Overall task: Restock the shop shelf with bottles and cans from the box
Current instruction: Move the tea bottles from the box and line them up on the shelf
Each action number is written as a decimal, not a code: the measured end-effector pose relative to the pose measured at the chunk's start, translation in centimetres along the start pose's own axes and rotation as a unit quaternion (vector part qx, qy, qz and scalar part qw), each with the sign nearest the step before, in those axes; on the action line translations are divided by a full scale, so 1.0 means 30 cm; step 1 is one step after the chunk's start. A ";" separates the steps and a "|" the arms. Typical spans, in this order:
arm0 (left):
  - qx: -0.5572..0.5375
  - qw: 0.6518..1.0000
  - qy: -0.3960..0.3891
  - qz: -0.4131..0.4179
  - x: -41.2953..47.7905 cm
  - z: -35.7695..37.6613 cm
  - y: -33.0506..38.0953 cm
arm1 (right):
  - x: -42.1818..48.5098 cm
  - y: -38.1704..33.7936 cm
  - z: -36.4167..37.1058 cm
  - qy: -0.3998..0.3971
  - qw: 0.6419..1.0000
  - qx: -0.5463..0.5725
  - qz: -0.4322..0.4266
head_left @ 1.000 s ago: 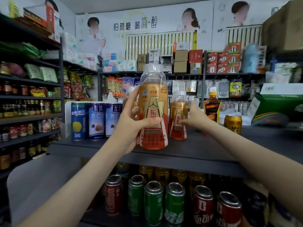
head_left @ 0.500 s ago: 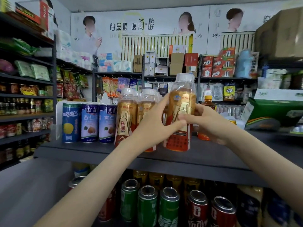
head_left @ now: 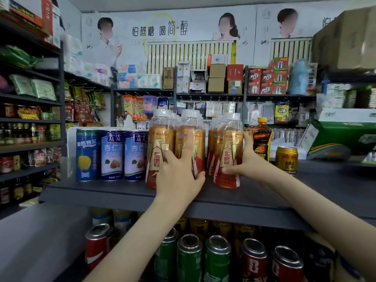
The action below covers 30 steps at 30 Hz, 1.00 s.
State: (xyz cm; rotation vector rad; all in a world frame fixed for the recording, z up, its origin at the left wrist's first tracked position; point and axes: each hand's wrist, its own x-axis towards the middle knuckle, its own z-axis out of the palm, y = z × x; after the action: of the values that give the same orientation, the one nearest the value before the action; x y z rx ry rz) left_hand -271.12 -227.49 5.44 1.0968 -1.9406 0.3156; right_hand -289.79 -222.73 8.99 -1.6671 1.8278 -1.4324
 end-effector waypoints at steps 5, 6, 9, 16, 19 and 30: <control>-0.024 1.000 -0.018 0.000 0.015 -0.004 0.009 | 0.010 0.024 0.031 0.008 1.000 -0.012 -0.009; -0.033 0.999 -0.024 0.003 0.017 -0.004 0.008 | 0.017 0.025 0.034 0.002 1.000 -0.009 -0.010; -0.039 0.999 -0.023 0.019 0.020 0.001 -0.004 | 0.025 0.008 0.057 -0.002 1.000 -0.025 -0.010; -0.026 0.999 0.002 0.046 0.003 0.014 -0.009 | 0.065 0.001 0.087 0.019 0.997 -0.076 0.016; -0.038 0.998 0.014 0.052 -0.001 0.024 -0.019 | 0.063 -0.001 0.100 0.022 0.990 -0.136 -0.016; -0.033 0.984 0.037 0.171 -0.012 0.041 -0.085 | 0.007 0.035 0.117 0.079 0.848 -0.502 -0.147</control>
State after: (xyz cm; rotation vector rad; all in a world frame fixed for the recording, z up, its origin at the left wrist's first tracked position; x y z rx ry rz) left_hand -269.69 -229.46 3.96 0.6967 -2.0543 0.4663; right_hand -287.83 -224.70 6.60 -2.4016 2.7853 -0.6621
